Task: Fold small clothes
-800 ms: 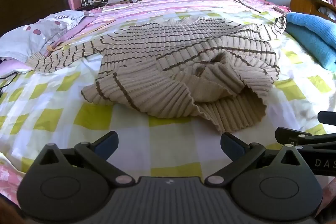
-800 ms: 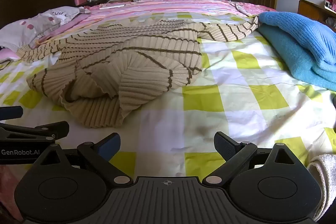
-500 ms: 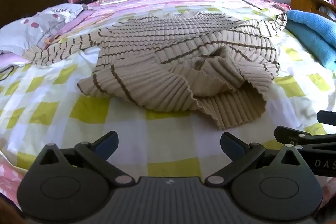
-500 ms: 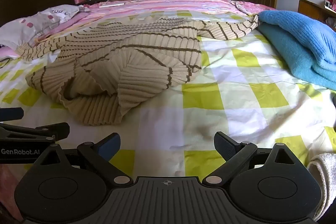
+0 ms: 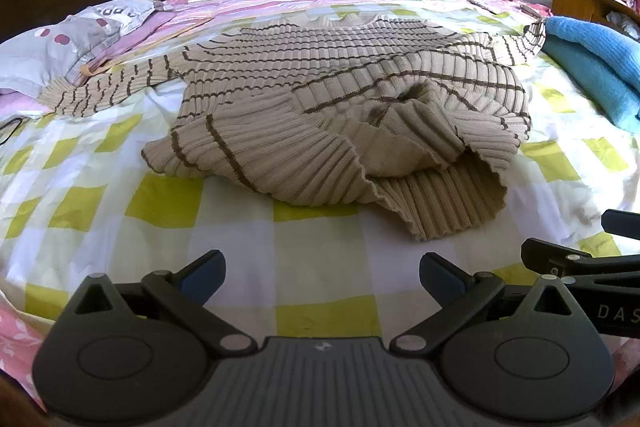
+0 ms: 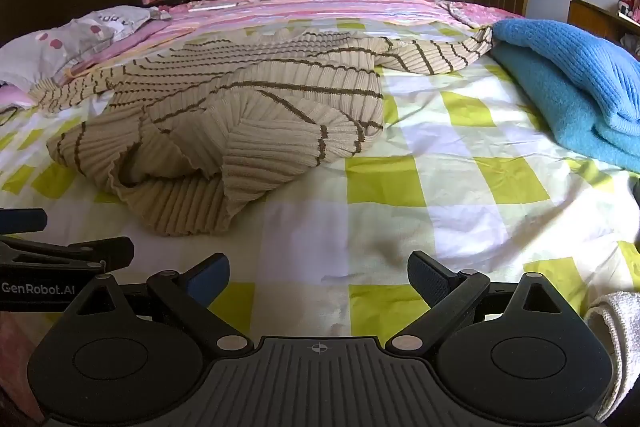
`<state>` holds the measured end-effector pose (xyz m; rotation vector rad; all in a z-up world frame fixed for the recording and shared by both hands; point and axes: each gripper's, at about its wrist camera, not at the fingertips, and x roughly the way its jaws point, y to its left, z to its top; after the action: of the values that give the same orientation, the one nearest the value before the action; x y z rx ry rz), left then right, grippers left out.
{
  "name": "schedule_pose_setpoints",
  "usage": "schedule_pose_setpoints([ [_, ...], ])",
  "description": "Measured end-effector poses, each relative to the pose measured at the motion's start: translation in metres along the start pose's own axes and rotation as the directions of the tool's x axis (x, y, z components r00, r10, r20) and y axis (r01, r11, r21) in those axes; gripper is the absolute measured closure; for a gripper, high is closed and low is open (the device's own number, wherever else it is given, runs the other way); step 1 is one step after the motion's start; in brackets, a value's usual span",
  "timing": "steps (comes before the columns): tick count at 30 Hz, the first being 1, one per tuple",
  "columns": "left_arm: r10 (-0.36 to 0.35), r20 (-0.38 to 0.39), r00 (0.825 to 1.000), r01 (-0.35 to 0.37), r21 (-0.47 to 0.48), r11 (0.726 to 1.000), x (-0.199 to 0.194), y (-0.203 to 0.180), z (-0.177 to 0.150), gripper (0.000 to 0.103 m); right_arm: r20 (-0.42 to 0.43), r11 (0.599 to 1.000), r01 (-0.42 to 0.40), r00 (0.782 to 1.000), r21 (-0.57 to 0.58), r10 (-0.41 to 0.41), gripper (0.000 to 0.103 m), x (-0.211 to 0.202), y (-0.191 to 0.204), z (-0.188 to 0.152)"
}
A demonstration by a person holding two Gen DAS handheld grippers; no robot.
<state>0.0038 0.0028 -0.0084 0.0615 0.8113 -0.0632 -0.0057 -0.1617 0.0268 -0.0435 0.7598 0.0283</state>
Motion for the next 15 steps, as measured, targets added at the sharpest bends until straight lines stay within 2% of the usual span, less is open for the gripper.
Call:
schedule_pose_setpoints([
  [15,-0.008,-0.036,0.999,0.007,-0.006,1.000,0.0058,-0.0012,-0.0028,0.000,-0.002,1.000,0.003,1.000,-0.005,-0.003,0.007,0.0002,-0.0002,-0.0018],
])
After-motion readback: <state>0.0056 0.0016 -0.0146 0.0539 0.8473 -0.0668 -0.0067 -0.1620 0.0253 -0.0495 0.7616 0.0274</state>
